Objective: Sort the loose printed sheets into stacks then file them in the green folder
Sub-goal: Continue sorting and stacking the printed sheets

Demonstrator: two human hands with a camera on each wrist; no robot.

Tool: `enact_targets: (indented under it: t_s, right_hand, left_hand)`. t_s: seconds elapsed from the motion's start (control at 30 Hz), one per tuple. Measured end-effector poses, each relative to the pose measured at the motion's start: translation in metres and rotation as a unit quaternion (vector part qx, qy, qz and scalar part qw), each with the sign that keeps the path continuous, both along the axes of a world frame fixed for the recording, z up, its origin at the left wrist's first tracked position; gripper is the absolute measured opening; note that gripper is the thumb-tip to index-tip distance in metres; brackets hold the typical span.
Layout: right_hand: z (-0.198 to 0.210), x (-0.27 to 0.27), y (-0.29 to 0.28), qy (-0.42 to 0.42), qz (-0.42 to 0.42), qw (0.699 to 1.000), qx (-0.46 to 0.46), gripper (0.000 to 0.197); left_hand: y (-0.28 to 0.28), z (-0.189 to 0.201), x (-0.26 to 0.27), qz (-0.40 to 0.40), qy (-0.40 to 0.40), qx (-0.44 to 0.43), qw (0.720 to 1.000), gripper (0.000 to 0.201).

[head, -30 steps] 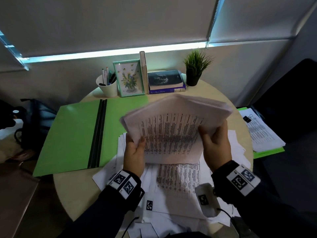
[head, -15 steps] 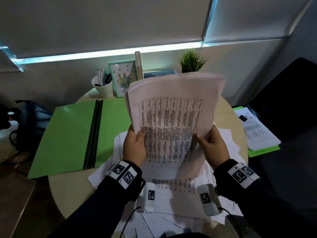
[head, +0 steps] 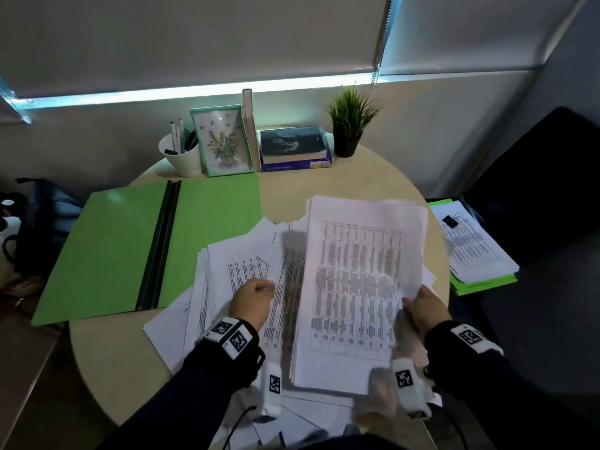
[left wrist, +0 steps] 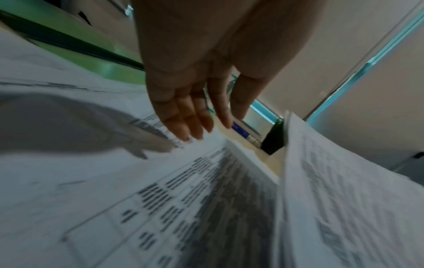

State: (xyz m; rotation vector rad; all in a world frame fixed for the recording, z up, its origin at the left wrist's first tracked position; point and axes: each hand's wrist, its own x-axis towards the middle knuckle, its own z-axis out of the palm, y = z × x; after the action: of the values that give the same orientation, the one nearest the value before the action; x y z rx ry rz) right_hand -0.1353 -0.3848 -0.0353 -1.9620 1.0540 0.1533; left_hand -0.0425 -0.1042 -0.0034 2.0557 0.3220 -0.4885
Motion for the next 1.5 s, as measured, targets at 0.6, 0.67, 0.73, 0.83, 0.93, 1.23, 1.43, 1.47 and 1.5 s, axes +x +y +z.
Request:
enact_targets:
  t_s: [0.6,0.67,0.73,0.83,0.93,1.23,1.43,1.47,1.5]
  right_hand:
    - [-0.013,-0.009,-0.040,0.177,0.104,0.976,-0.069,0.038]
    - [-0.012,-0.010,-0.040,0.180,0.107,0.975,-0.068,0.038]
    - [-0.013,-0.010,-0.042,0.174,0.106,0.977,-0.071,0.039]
    - [-0.014,-0.011,-0.042,0.172,0.110,0.976,-0.071,0.039]
    - [-0.017,-0.012,-0.044,0.167,0.106,0.978,-0.063,0.039]
    - [-0.022,-0.012,-0.044,0.152,0.097,0.982,-0.050,0.038]
    - [-0.021,-0.008,-0.042,0.170,0.099,0.979,-0.061,0.036]
    - [-0.021,-0.008,-0.041,0.172,0.099,0.978,-0.063,0.036]
    - [-0.019,-0.007,-0.039,0.172,0.095,0.978,-0.065,0.035]
  left_hand:
    - [-0.011,-0.053,-0.028,-0.172,0.005,0.195,0.966,0.015]
    - [-0.010,-0.053,-0.024,-0.185,-0.007,0.222,0.957,0.016]
    - [-0.005,-0.048,-0.017,-0.167,-0.031,0.261,0.950,0.013]
    - [0.007,-0.043,-0.010,-0.127,-0.049,0.346,0.928,0.025]
    - [0.011,-0.043,-0.006,-0.106,-0.038,0.313,0.943,0.031]
    - [0.001,-0.045,-0.009,-0.129,-0.092,0.181,0.971,0.026]
    - [0.020,-0.026,-0.004,-0.003,-0.093,0.157,0.983,0.024]
    - [0.026,-0.024,-0.003,0.024,-0.091,0.140,0.986,0.020]
    - [0.032,-0.022,-0.001,0.050,-0.087,0.122,0.987,0.021]
